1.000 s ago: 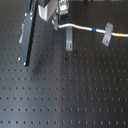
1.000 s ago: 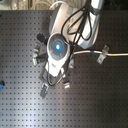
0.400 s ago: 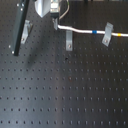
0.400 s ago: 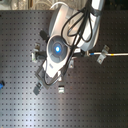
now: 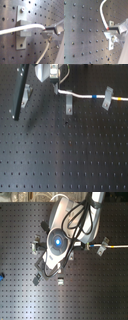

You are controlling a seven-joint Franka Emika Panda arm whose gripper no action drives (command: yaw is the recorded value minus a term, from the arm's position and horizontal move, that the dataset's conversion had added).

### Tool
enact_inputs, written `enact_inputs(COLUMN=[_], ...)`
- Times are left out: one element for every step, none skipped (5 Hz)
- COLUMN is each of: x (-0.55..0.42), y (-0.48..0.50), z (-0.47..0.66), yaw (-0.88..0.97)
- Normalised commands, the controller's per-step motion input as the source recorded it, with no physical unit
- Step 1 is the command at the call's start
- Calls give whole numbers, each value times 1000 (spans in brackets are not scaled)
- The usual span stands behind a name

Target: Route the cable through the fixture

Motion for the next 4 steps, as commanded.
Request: enact_inputs(x=[-100, -36, 0, -29], y=[48, 30, 0, 40], z=[278, 0, 13, 529], yaw=[-163, 0, 0, -54])
